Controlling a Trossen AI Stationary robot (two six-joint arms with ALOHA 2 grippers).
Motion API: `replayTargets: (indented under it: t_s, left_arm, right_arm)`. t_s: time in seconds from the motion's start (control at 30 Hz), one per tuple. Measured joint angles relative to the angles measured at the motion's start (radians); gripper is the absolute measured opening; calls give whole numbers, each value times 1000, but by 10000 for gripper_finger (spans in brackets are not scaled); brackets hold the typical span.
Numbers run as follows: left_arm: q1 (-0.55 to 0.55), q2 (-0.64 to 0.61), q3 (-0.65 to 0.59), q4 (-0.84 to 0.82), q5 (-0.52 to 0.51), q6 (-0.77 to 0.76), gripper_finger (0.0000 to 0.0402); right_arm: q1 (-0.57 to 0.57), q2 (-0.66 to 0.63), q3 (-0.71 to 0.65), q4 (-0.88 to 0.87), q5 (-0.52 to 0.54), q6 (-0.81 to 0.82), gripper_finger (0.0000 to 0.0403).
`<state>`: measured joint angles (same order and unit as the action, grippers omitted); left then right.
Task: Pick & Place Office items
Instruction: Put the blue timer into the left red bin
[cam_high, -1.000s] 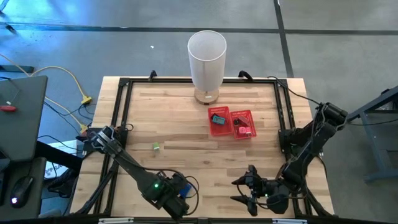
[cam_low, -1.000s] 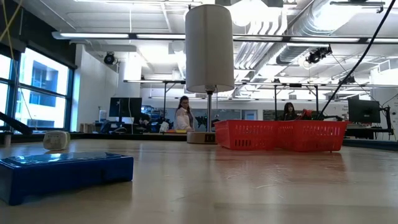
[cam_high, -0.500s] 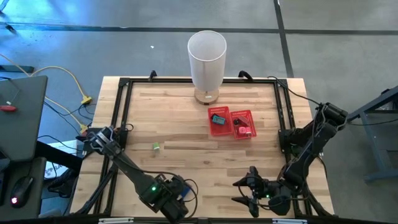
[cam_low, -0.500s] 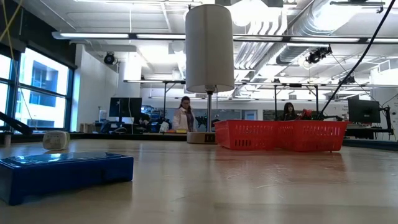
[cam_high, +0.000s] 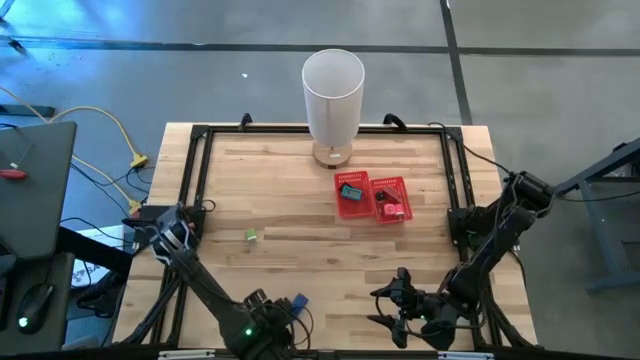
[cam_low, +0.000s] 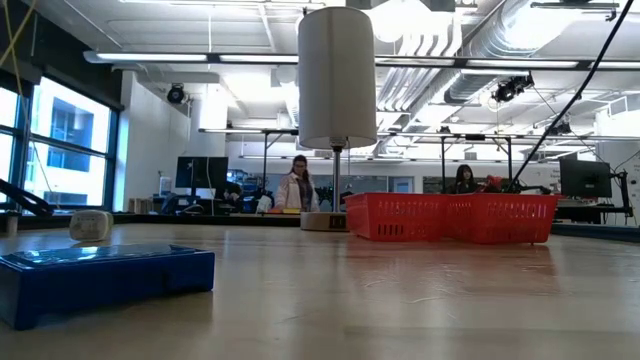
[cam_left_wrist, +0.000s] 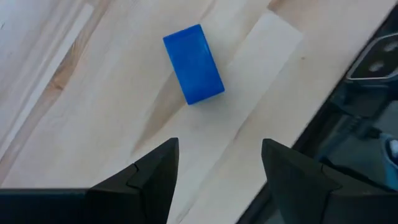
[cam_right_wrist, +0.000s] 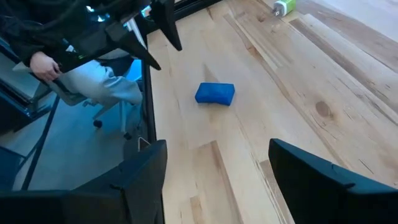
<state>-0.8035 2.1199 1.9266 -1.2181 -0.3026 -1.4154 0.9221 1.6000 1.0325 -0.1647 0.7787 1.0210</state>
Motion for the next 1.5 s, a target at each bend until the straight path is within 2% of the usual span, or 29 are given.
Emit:
replayTargets:
  t_s: [0.23,0.43,0.7,1.0,1.33,1.5]
  left_arm:
    - [-46,38,0,8,-111,-60,216]
    - [-105,68,0,40,-315,-102,216]
    - [-142,150,0,46,-337,-108,216]
    - [-165,264,0,49,-493,-211,216]
    - [-174,346,3,51,-600,-316,216]
    - [-173,358,2,55,-653,-322,216]
  right_arm:
    - [1,9,0,5,-12,0,270]
    - [1,9,0,20,-23,0,270]
    - [6,9,0,28,-30,0,270]
    - [8,9,0,50,-28,-1,270]
    - [7,9,0,50,-25,-1,270]
    - [7,9,0,50,-23,-1,270]
